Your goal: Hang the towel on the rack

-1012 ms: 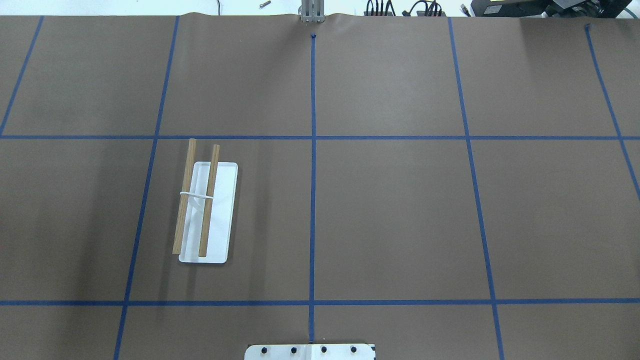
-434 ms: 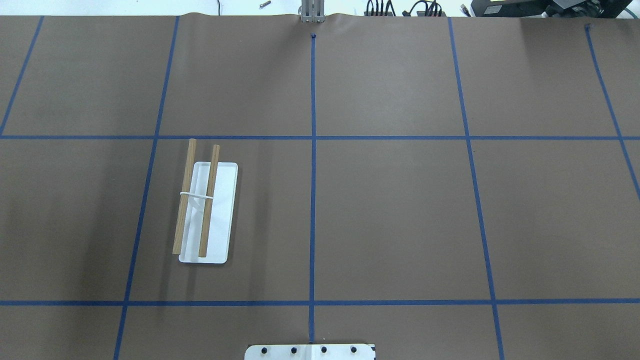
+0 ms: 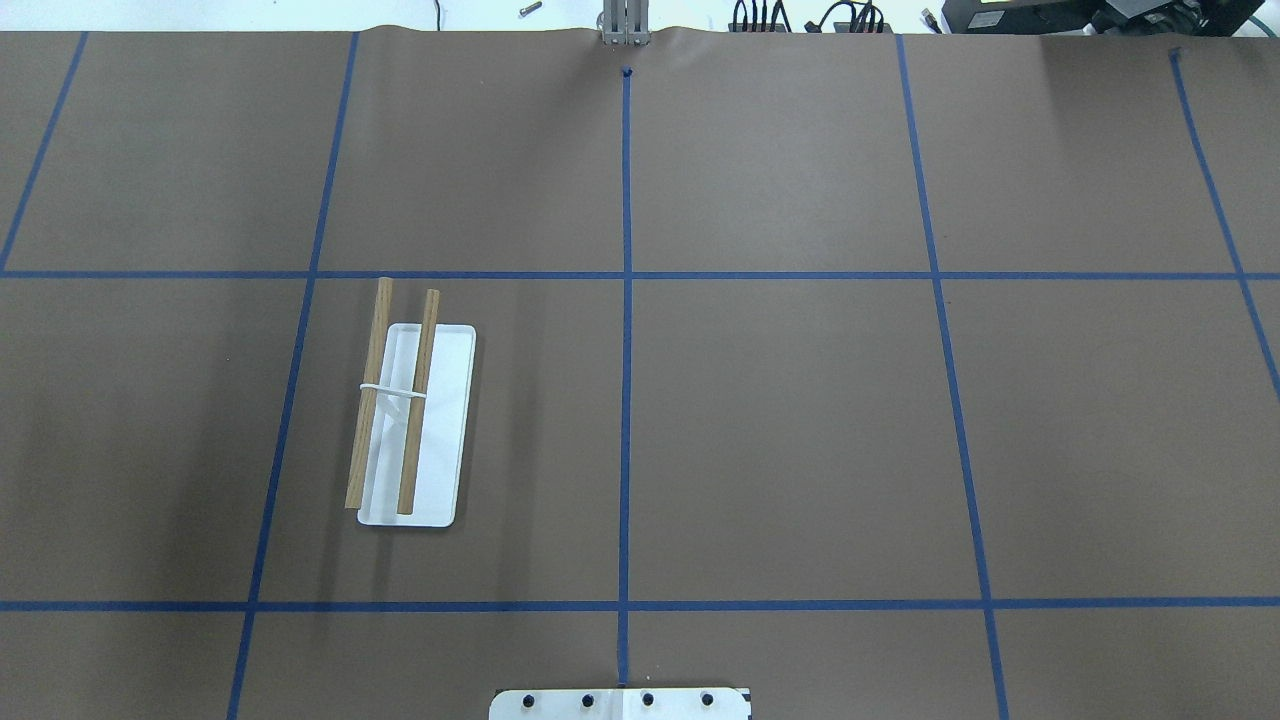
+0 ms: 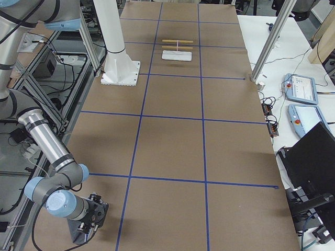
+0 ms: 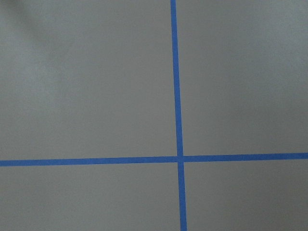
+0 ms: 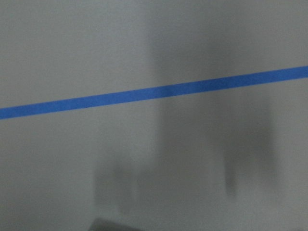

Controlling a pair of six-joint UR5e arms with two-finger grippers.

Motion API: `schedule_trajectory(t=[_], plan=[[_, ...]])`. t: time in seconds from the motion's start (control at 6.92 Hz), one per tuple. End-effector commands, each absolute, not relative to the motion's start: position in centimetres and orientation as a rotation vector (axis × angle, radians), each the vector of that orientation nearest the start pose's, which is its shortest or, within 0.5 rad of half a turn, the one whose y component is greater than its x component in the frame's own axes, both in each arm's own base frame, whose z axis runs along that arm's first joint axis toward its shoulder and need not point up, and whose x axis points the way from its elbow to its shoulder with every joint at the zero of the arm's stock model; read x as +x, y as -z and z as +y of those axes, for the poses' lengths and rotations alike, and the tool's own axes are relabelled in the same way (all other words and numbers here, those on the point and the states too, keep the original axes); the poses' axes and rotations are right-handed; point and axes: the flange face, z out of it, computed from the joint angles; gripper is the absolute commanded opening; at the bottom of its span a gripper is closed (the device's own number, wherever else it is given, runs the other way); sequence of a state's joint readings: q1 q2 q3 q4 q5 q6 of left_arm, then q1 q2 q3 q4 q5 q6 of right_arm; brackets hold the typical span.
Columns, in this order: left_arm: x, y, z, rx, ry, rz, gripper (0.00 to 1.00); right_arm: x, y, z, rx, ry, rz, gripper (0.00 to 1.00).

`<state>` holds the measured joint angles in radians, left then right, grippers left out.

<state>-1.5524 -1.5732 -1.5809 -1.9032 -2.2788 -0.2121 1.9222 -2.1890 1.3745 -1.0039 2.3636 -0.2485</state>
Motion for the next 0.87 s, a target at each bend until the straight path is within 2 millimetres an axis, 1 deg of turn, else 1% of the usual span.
schedule_trajectory(t=[0.0,0.14,0.29,0.43,0.58,0.72], plan=[[-5.9,-60.9,-51.4,0.270,0.053,0.730,0.99,10.1,-89.2,-6.6,-0.002,-0.290,-0.823,0.99],[-5.9,-60.8,-51.4,0.273,0.052,0.729,0.99,9.9,-89.4,-5.9,-0.012,-0.293,-0.818,0.98],[-5.9,-60.5,-51.4,0.278,0.050,0.729,0.99,10.0,-89.8,-4.9,-0.028,-0.301,-0.773,0.94],[-5.9,-60.3,-51.5,0.282,0.049,0.729,0.99,10.2,-90.1,-3.8,-0.031,-0.288,-0.724,0.94],[-5.9,-60.2,-51.5,0.285,0.046,0.729,0.99,10.1,-90.4,-3.2,-0.040,-0.263,-0.709,0.91],[-5.9,-59.8,-51.5,0.291,0.044,0.730,0.99,10.2,-90.6,-2.9,-0.051,-0.250,-0.701,0.90]])
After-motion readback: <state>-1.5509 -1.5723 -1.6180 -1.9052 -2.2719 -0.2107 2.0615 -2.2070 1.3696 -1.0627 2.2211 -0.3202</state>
